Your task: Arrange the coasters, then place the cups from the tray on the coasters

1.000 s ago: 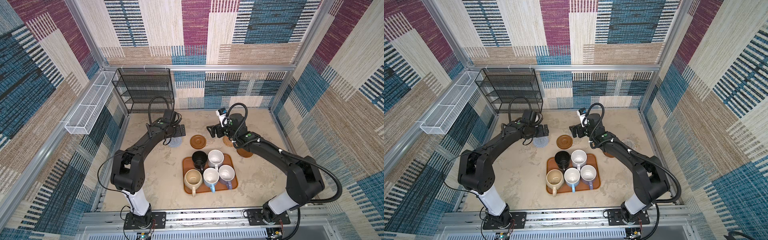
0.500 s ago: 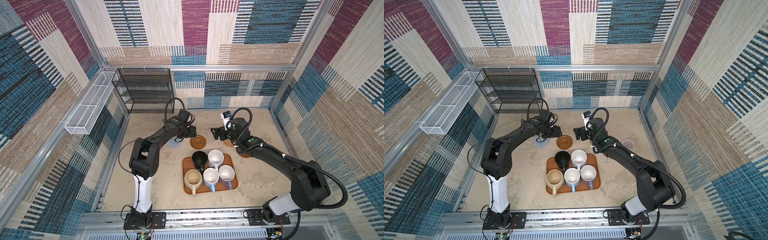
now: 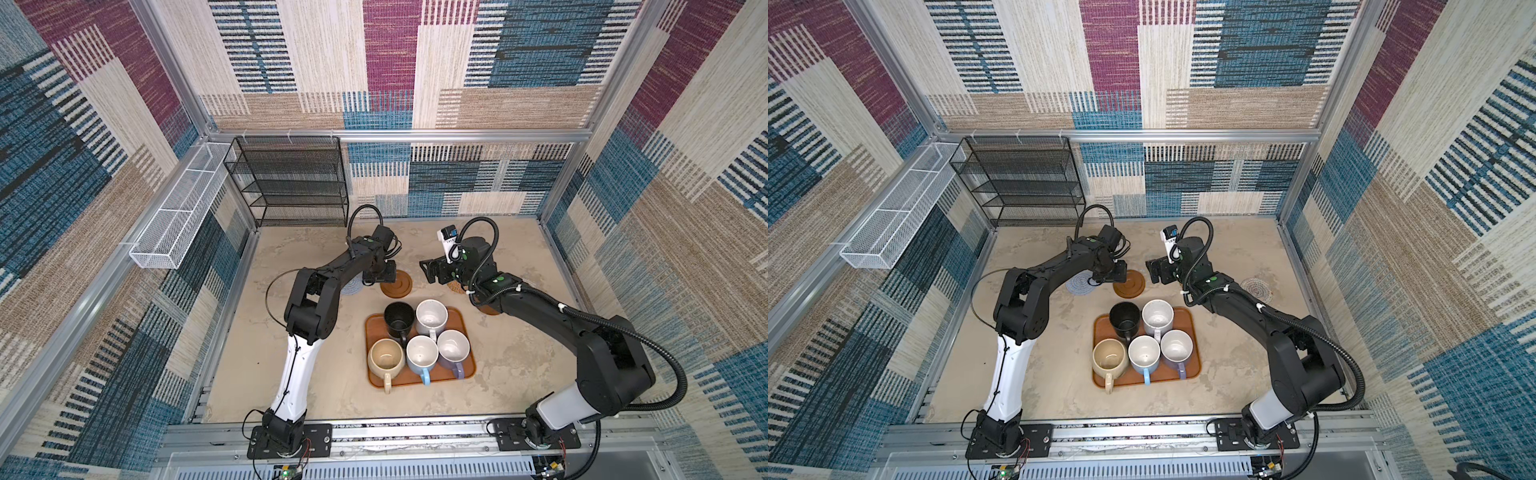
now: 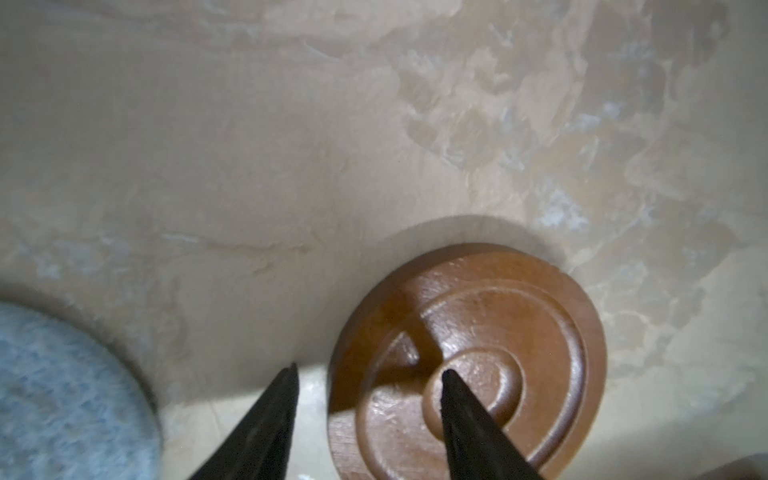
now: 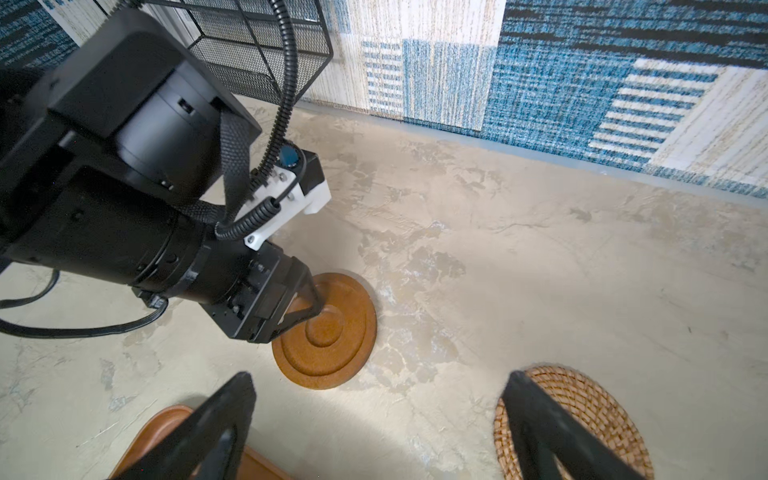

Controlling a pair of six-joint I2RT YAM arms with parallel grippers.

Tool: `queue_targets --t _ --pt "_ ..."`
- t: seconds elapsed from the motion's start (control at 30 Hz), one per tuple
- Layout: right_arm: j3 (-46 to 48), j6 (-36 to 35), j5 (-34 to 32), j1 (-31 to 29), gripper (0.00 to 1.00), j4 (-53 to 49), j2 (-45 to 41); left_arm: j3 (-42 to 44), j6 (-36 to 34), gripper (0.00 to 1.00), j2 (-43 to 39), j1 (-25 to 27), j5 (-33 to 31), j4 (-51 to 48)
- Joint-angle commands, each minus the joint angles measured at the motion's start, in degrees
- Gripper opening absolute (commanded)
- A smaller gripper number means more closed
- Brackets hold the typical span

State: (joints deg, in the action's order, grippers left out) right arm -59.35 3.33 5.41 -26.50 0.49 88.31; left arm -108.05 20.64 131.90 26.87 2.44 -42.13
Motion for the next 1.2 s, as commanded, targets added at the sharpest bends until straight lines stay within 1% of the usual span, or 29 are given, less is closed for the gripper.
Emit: queue_targets --t 0.0,0.13,0.17,0.27,0.37,0.47,0.57,0.83,1.03,1.17 --pt "-0.76 -0.6 -0.92 -0.1 0.96 0.76 0.41 -1.62 -2.19 0.54 1.34 -0.08 -2.81 -2.4" --pt "-0.35 -0.7 -1.67 -0.05 0.96 0.91 0.38 -4.53 -2.32 0.52 3.98 -0.33 -3.85 -4.72" --pt "-0.16 -0.65 -1.93 -0.04 0.96 1.0 0.34 -4.6 -2.11 0.49 4.15 -0.33 -4.63 -4.79" --pt "0.18 -0.66 -2.5 -0.05 0.96 1.09 0.5 -5.05 -1.71 0.46 4.05 -0.48 -8.32 -5.11" --pt "0.16 -0.46 -2.68 -0.04 0.95 0.91 0.54 -5.83 -0.81 0.42 3.86 -1.61 -8.95 -5.09" --pt "0.32 -0.51 -3.16 -0.02 0.95 0.78 0.07 -6.05 -0.6 0.42 3.29 -2.28 -10.8 -5.12" --pt "0.55 -0.66 -3.35 -0.04 0.95 1.13 -0.34 -6.76 -0.78 0.42 3.39 -2.89 -8.07 -4.99" --pt "0.55 -0.7 -4.1 -0.04 0.95 1.23 0.06 -5.52 -1.31 0.43 3.04 -2.8 -4.33 -4.19" --pt "0.4 -0.57 -4.09 -0.05 0.95 1.27 0.37 -3.61 -0.82 0.43 1.39 -2.63 -5.65 -4.07" --pt "0.33 -0.44 -4.21 -0.08 0.95 1.27 0.54 -3.49 -0.76 0.43 1.46 -2.43 -2.63 -4.1"
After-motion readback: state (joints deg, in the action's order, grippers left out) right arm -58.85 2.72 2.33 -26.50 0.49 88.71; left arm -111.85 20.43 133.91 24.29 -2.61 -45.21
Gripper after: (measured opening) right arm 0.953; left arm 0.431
